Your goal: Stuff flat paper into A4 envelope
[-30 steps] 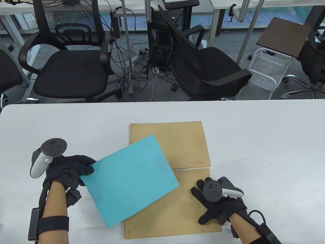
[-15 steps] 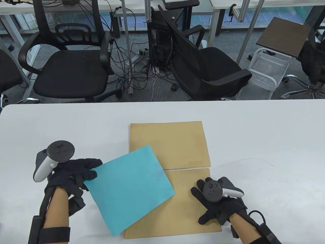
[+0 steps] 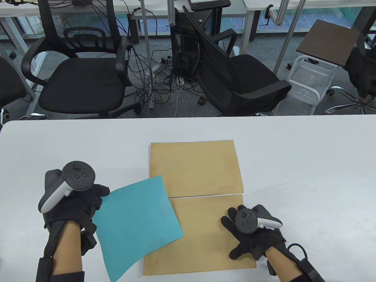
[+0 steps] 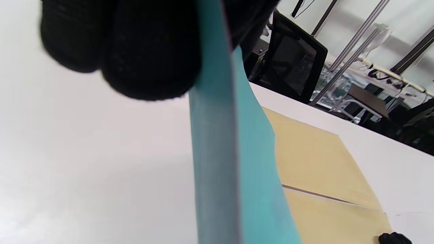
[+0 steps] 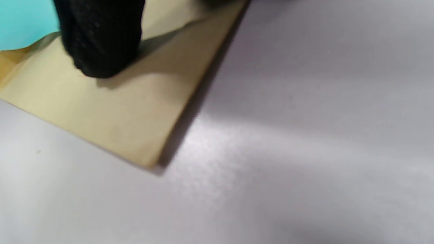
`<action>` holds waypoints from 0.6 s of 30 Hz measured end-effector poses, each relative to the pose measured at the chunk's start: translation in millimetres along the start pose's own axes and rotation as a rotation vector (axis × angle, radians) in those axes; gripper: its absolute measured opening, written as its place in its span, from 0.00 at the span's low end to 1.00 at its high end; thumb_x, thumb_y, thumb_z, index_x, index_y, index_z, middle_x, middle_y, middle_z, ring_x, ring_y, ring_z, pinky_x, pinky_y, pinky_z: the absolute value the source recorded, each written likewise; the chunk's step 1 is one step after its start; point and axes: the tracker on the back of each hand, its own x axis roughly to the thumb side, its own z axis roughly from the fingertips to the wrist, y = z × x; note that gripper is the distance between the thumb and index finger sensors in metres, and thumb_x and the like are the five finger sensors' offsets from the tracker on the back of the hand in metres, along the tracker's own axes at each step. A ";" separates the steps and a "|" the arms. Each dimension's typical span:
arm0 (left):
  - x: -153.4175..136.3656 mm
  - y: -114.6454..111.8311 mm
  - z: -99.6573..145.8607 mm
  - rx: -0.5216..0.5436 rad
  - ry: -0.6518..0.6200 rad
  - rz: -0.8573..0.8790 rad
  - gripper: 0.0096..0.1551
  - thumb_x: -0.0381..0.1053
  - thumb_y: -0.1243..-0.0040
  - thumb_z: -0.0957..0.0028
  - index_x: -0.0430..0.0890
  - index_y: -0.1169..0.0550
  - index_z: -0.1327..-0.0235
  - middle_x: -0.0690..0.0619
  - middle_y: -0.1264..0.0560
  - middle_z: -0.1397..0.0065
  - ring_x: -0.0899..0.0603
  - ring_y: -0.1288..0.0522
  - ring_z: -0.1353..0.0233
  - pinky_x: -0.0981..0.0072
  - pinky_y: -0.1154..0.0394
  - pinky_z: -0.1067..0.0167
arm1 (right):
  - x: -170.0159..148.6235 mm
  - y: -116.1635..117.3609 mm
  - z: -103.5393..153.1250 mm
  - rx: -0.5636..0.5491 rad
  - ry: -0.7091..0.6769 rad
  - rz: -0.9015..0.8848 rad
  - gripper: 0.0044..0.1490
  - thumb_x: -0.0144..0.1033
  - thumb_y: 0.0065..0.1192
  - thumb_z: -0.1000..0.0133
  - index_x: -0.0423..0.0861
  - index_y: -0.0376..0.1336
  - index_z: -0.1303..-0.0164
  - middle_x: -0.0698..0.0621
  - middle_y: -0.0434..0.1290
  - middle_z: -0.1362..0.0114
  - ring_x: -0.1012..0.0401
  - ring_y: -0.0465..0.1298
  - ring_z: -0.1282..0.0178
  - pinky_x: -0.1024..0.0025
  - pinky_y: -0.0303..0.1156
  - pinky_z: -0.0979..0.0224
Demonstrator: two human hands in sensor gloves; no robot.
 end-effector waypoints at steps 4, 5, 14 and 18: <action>13.1 12.8 14.0 0.040 0.049 -0.102 0.25 0.36 0.37 0.48 0.44 0.19 0.36 0.35 0.18 0.41 0.42 0.15 0.63 0.48 0.18 0.53 | -0.1 0.1 0.0 0.001 -0.002 -0.001 0.70 0.55 0.66 0.46 0.49 0.20 0.21 0.44 0.11 0.23 0.39 0.10 0.29 0.24 0.11 0.40; 16.2 15.8 17.9 0.051 0.061 -0.127 0.25 0.36 0.37 0.48 0.44 0.18 0.36 0.35 0.18 0.41 0.41 0.15 0.63 0.47 0.19 0.53 | -0.1 0.1 0.0 0.002 -0.003 0.002 0.70 0.55 0.65 0.45 0.49 0.20 0.21 0.44 0.11 0.23 0.39 0.09 0.29 0.24 0.11 0.40; 14.4 32.3 44.6 0.145 0.166 -0.195 0.25 0.35 0.36 0.49 0.43 0.18 0.36 0.35 0.18 0.41 0.41 0.15 0.63 0.46 0.19 0.53 | -0.3 0.4 -0.2 0.002 -0.008 -0.002 0.71 0.55 0.65 0.45 0.49 0.20 0.21 0.44 0.11 0.23 0.39 0.09 0.29 0.24 0.11 0.41; 4.6 35.1 52.6 0.145 0.190 -0.175 0.25 0.36 0.37 0.49 0.44 0.18 0.35 0.35 0.18 0.41 0.41 0.15 0.63 0.47 0.18 0.53 | -0.3 0.5 -0.2 0.000 -0.008 -0.002 0.71 0.55 0.65 0.45 0.49 0.20 0.20 0.44 0.11 0.23 0.39 0.09 0.29 0.24 0.11 0.40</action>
